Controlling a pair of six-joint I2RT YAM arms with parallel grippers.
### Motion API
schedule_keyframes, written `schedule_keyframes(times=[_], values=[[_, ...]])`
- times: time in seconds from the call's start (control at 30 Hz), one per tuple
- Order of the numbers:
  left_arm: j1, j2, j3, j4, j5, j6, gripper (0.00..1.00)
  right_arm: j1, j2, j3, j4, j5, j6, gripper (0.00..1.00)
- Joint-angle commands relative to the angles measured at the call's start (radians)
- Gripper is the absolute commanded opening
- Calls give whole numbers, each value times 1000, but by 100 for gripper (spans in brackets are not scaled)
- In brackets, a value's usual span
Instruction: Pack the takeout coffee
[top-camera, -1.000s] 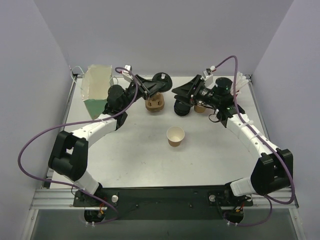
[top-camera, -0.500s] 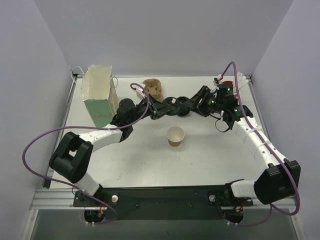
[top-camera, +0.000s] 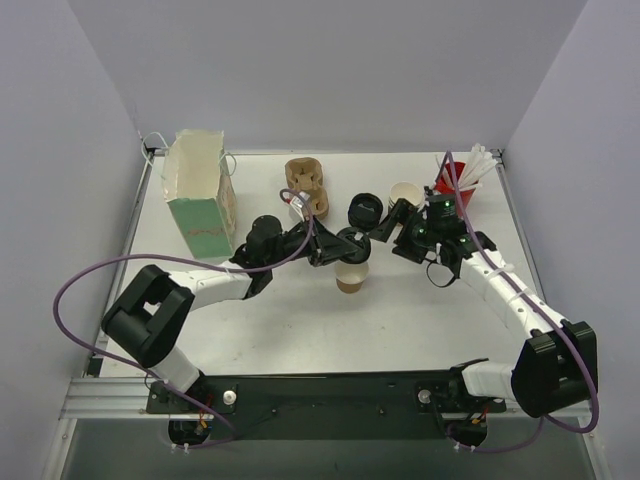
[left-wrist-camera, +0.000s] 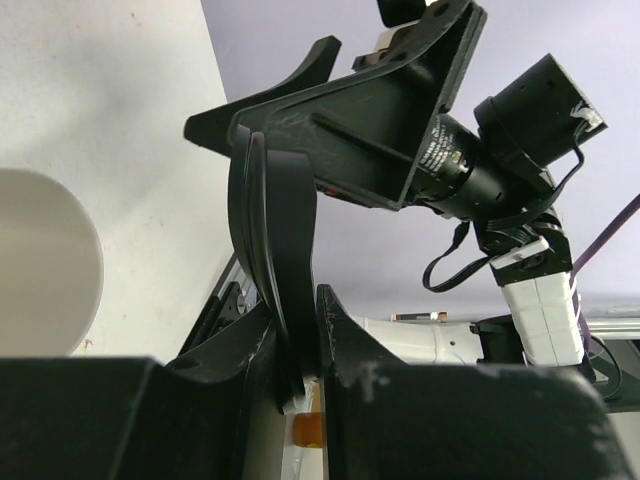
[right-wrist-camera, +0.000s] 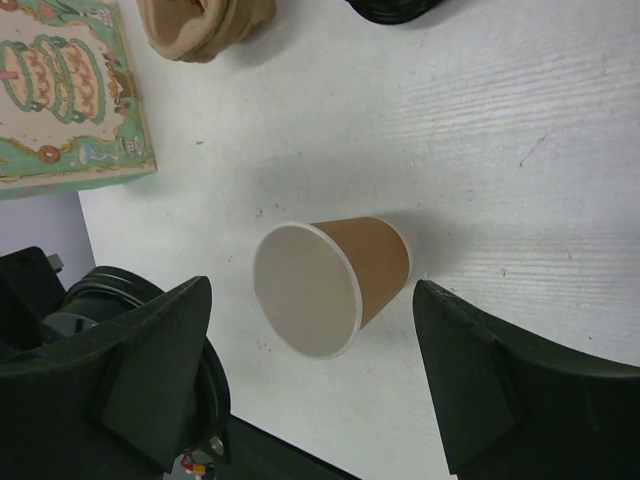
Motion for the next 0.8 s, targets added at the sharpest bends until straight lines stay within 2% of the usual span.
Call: schedule_keyframes(times=[0.0, 0.17, 0.43, 0.77], values=[[-17, 29, 4, 24, 27, 22, 19, 16, -52, -83, 124, -3, -4, 77], [-28, 78, 8, 24, 28, 28, 19, 23, -64, -139, 192, 7, 12, 79], [-37, 134, 10, 42, 22, 25, 19, 22, -73, -181, 200, 84, 38, 79], [-35, 168, 4, 61, 24, 34, 19, 31, -17, -241, 370, -18, 75, 80]])
